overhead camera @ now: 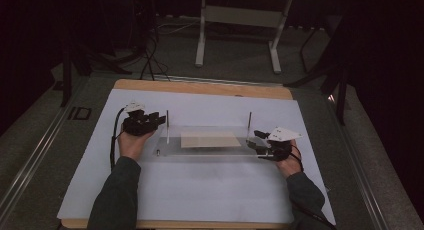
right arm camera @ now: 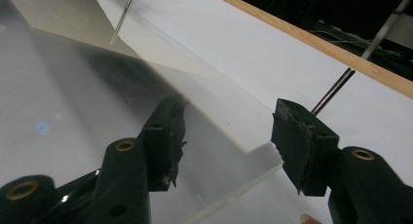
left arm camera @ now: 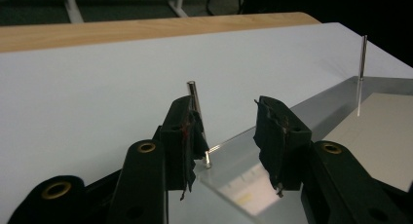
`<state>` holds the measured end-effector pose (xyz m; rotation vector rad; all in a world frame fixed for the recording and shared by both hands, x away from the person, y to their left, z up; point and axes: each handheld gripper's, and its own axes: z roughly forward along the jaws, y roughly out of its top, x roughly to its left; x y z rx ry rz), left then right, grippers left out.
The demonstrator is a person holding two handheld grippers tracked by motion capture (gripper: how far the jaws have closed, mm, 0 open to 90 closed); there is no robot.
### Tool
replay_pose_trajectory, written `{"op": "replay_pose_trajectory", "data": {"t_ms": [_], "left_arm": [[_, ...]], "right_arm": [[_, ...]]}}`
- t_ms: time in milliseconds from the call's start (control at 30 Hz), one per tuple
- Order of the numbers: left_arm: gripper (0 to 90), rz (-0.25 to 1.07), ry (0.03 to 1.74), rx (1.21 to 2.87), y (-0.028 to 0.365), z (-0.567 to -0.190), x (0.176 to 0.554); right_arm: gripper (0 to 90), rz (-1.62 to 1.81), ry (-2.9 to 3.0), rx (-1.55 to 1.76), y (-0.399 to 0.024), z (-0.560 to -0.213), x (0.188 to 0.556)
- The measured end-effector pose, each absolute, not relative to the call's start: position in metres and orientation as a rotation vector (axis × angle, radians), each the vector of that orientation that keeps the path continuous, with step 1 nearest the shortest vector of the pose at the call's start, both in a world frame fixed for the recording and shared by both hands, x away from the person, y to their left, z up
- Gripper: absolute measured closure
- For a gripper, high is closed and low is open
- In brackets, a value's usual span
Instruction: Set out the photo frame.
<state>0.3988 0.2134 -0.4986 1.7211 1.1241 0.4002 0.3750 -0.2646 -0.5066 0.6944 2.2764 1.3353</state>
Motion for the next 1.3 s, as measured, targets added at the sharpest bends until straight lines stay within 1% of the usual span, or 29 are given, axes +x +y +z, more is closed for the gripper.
{"op": "replay_pose_trajectory", "data": {"t_ms": [200,500,933,1300], "left_arm": [[58.7,0.417,1.101,1.696,0.221,-0.499,0.385],[58.7,0.44,1.08,1.699,0.224,-0.5,0.376],[58.7,0.434,1.08,1.688,0.222,-0.502,0.378],[58.7,0.444,1.074,1.676,0.224,-0.5,0.375]], "right_arm": [[44.3,1.336,2.277,0.71,-0.264,-0.505,0.375],[44.4,1.332,2.282,0.729,-0.262,-0.501,0.376],[42.2,1.37,2.298,0.742,-0.263,-0.502,0.379],[42.4,1.466,2.262,0.824,-0.263,-0.489,0.387]]}}
